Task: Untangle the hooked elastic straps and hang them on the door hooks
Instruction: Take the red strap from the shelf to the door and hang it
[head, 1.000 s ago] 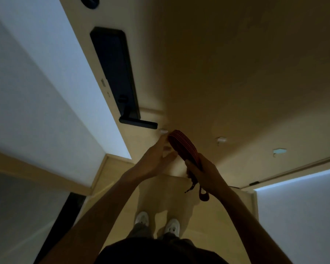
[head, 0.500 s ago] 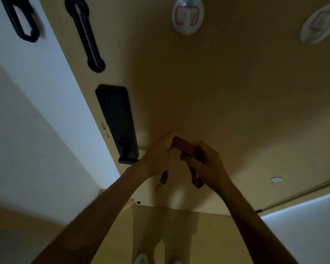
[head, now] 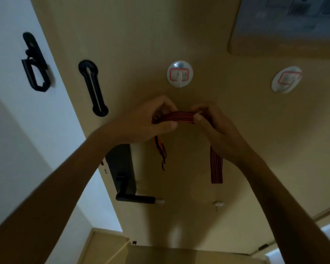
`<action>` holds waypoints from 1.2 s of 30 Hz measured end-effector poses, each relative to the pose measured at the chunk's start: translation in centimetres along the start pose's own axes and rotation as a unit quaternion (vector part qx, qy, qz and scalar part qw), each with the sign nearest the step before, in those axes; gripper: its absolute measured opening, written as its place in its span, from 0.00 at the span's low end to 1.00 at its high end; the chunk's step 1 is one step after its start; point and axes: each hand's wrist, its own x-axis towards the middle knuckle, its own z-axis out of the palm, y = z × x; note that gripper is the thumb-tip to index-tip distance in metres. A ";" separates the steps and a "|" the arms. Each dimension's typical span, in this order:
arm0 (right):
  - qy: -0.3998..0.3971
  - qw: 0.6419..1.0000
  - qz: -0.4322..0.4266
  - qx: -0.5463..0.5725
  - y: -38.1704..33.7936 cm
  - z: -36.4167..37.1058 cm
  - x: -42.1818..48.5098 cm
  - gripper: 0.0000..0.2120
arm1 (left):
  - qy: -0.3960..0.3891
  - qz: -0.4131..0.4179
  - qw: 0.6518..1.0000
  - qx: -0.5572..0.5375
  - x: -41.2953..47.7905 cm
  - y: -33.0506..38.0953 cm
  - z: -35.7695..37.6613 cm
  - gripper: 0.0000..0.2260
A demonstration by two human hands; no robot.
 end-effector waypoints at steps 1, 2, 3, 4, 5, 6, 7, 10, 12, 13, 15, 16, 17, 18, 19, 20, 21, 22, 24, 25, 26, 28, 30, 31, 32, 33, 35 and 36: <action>0.014 1.000 -0.013 -0.011 -0.6 -0.4 0.7 0.07 | 0.019 0.014 1.000 0.012 0.4 0.4 -0.7 0.08; 0.029 0.999 -0.024 -0.022 -1.1 -0.8 1.4 0.07 | 0.040 0.027 0.999 0.021 0.7 0.8 -1.4 0.08; 0.046 0.998 -0.035 -0.035 -1.6 -1.2 2.1 0.06 | 0.064 0.040 0.997 0.028 1.0 1.2 -2.0 0.08; 0.065 0.996 -0.046 -0.051 -2.1 -1.7 2.8 0.06 | 0.090 0.056 0.994 0.037 1.4 1.6 -2.6 0.08; 0.084 0.992 -0.056 -0.071 -2.6 -2.0 3.5 0.05 | 0.116 0.074 0.989 0.052 1.7 2.0 -3.0 0.07; 0.104 0.988 -0.065 -0.093 -3.1 -2.3 4.2 0.05 | 0.142 0.091 0.983 0.072 2.1 2.4 -3.4 0.07; 0.125 0.983 -0.073 -0.112 -3.6 -2.4 4.8 0.05 | 0.169 0.102 0.976 0.093 2.5 2.8 -3.8 0.06; 0.173 0.965 -0.101 -0.170 -4.3 -2.3 6.4 0.08 | 0.231 0.118 0.956 0.138 3.7 3.4 -4.4 0.06; 0.189 0.954 -0.108 -0.207 -4.2 -2.0 7.0 0.10 | 0.255 0.128 0.945 0.158 4.3 3.5 -4.3 0.06; 0.197 0.949 -0.110 -0.220 -4.1 -1.8 7.2 0.10 | 0.266 0.132 0.940 0.166 4.5 3.4 -4.1 0.06; 0.212 0.940 -0.111 -0.244 -3.8 -1.3 7.3 0.09 | 0.288 0.139 0.930 0.180 4.7 3.0 -3.6 0.05; 0.218 0.935 -0.110 -0.256 -3.7 -1.0 7.3 0.09 | 0.298 0.142 0.926 0.185 4.8 2.8 -3.3 0.05; 0.222 0.932 -0.109 -0.264 -3.6 -0.8 7.4 0.09 | 0.304 0.145 0.923 0.188 4.8 2.6 -3.0 0.05; 0.225 0.931 -0.106 -0.267 -3.5 -0.7 7.4 0.09 | 0.308 0.148 0.920 0.191 4.8 2.4 -2.7 0.05; 0.226 0.931 -0.104 -0.266 -3.4 -0.5 7.3 0.09 | 0.314 0.150 0.918 0.192 4.8 2.2 -2.5 0.05; 0.229 0.930 -0.103 -0.267 -3.4 -0.4 7.3 0.09 | 0.321 0.149 0.915 0.194 4.9 2.1 -2.3 0.05; 0.232 0.929 -0.103 -0.271 -3.4 -0.3 7.3 0.10 | 0.329 0.147 0.911 0.199 5.0 2.1 -2.1 0.05; 0.234 0.926 -0.104 -0.276 -3.4 -0.3 7.3 0.09 | 0.335 0.145 0.908 0.207 5.0 2.1 -2.0 0.06; 0.231 0.922 -0.106 -0.291 -3.5 -0.2 7.3 0.09 | 0.343 0.139 0.902 0.219 5.2 2.2 -1.8 0.06; 0.228 0.921 -0.108 -0.298 -3.6 -0.2 7.3 0.09 | 0.344 0.138 0.902 0.222 5.2 2.2 -1.8 0.06; 0.224 0.920 -0.109 -0.301 -3.7 -0.2 7.2 0.09 | 0.342 0.138 0.903 0.222 5.1 2.1 -1.7 0.05; 0.212 0.925 -0.105 -0.296 -3.5 0.0 7.0 0.07 | 0.336 0.135 0.905 0.224 5.0 1.9 -1.6 0.05; 0.201 0.934 -0.092 -0.282 -3.2 0.3 6.7 0.06 | 0.329 0.128 0.908 0.227 4.8 1.5 -1.4 0.04; 0.198 0.938 -0.082 -0.271 -3.0 0.5 6.5 0.06 | 0.327 0.125 0.910 0.223 4.7 1.3 -1.3 0.04; 0.197 0.943 -0.072 -0.259 -2.8 0.7 6.2 0.06 | 0.328 0.122 0.911 0.218 4.5 1.2 -1.2 0.05; 0.197 0.946 -0.061 -0.248 -2.6 0.9 6.0 0.07 | 0.332 0.115 0.911 0.215 4.4 1.0 -0.9 0.06; 0.193 0.952 -0.035 -0.235 -2.2 1.5 5.4 0.10 | 0.345 0.090 0.912 0.205 4.2 0.7 0.1 0.11; 0.191 0.955 -0.020 -0.227 -2.1 2.0 5.0 0.11 | 0.349 0.079 0.914 0.188 4.0 0.4 0.7 0.12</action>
